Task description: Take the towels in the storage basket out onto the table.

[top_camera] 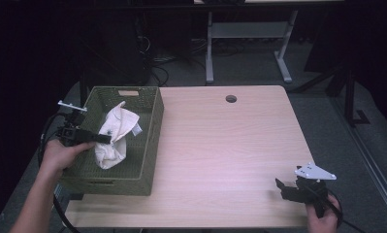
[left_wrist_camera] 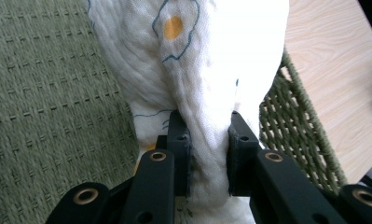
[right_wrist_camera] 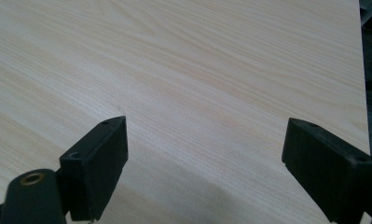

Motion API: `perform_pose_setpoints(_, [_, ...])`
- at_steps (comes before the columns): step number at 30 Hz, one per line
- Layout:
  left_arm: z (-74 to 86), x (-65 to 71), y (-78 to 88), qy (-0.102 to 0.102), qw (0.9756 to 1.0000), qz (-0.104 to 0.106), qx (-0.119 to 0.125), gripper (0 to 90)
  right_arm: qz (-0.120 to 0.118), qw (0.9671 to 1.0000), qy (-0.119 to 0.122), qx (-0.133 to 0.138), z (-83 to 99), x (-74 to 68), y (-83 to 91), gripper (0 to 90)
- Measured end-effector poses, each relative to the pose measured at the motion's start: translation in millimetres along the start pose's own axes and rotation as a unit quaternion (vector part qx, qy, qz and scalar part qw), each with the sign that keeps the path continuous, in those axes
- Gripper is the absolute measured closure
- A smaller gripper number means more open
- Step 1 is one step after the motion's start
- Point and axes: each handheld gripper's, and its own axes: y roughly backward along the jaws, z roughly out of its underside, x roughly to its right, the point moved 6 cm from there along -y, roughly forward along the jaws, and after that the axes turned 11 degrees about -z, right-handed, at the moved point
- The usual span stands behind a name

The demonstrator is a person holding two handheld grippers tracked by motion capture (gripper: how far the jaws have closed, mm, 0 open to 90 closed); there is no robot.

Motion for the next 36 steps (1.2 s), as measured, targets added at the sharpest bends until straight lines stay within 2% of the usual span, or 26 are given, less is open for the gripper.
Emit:
perform_pose_setpoints(12, [-7.7,5.7,11.3,0.003,0.9997,0.012,0.021,75.0,-0.002,1.0000,0.001,0.000,-1.1,-1.3,-0.9,13.9])
perform_pose_setpoints(18, [-11.1,9.0,12.3,-0.001,0.9997,0.015,0.019,75.0,-0.001,1.0000,-0.002,-0.001,-0.7,0.2,-0.9,13.9])
perform_pose_setpoints(29, [-19.1,18.2,20.8,-0.007,0.9994,0.019,0.028,75.0,0.001,1.0000,-0.004,0.003,-1.2,1.5,0.6,13.9])
perform_pose_setpoints(34, [-24.8,23.3,24.2,-0.003,0.9990,0.027,0.036,75.0,0.002,1.0000,-0.006,0.004,-0.8,3.3,1.3,13.9])
perform_pose_setpoints(36, [-27.2,27.4,25.4,-0.004,0.9985,0.036,0.040,75.0,0.002,1.0000,-0.009,0.004,-0.8,3.5,1.3,13.9])
